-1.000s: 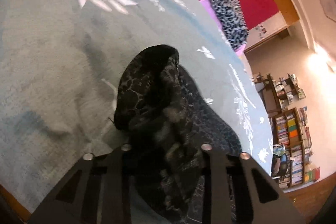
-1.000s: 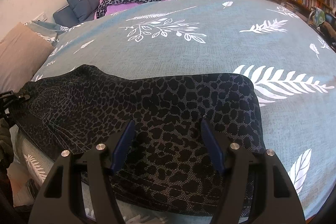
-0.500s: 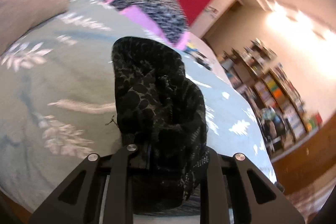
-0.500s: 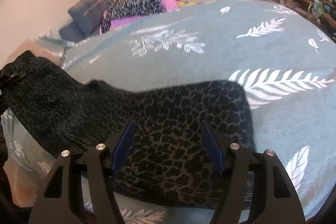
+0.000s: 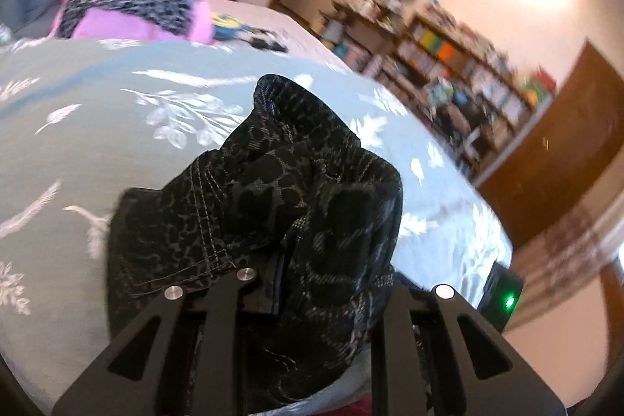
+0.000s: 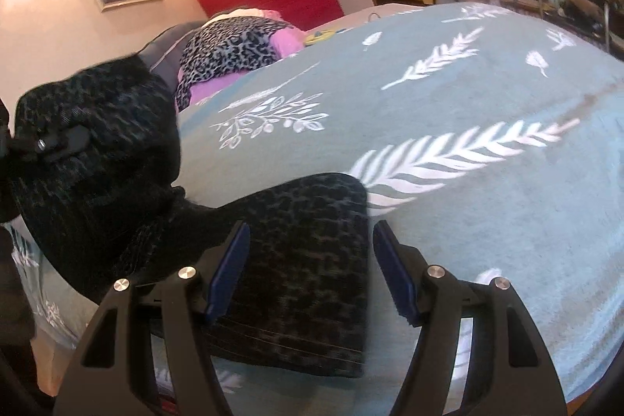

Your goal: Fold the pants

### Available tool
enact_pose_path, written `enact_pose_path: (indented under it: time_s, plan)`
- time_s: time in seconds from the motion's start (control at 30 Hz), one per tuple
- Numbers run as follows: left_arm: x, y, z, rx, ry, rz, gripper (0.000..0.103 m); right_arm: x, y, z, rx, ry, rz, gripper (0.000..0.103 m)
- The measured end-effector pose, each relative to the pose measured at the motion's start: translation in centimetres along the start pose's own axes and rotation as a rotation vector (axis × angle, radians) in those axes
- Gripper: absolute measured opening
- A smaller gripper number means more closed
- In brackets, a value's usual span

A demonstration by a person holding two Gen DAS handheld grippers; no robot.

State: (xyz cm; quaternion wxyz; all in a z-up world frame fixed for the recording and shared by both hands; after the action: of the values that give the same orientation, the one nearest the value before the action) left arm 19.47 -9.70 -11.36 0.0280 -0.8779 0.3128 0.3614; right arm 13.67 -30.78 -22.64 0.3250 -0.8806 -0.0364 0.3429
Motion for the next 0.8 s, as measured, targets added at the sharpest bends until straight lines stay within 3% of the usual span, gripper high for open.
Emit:
enact_pose_path:
  time_s: [0.2, 0.57, 0.67, 0.73, 0.8]
  plan:
    - [6.3, 4.3, 2.3, 0.118, -0.124, 0.025, 0.018, -0.6, 3.1, -0.4, 0.072, -0.002, 0.005, 0.067]
    - [12.0, 7.8, 5.9, 0.283, -0.219, -0.009, 0.020, -0.6, 6.0, -0.7, 0.152, -0.005, 0.024, 0.067]
    - [12.7, 7.9, 7.0, 0.282, -0.246, 0.004, 0.033, -0.8, 6.4, -0.9, 0.158, 0.003, 0.035, 0.067]
    - [12.7, 8.3, 6.9, 0.267, -0.245, 0.044, 0.058, -0.9, 6.7, -1.1, 0.161, 0.008, 0.043, 0.067]
    - [12.2, 8.8, 6.8, 0.260, -0.224, 0.079, 0.062, -1.0, 6.8, -1.2, 0.163, 0.011, 0.050, 0.067]
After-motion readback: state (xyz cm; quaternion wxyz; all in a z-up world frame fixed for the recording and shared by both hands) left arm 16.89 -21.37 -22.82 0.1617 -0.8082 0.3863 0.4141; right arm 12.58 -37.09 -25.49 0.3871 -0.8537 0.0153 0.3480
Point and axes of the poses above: each gripper's, at about its wrist camera, not at the fingertips, and x roughly the way its jaws point, y to its right, z to its underside, the point moved 8 cm from there along x, roughly the way its jaws point, and after that the axes turned 15 degrees about x, right-handed, at the moved point
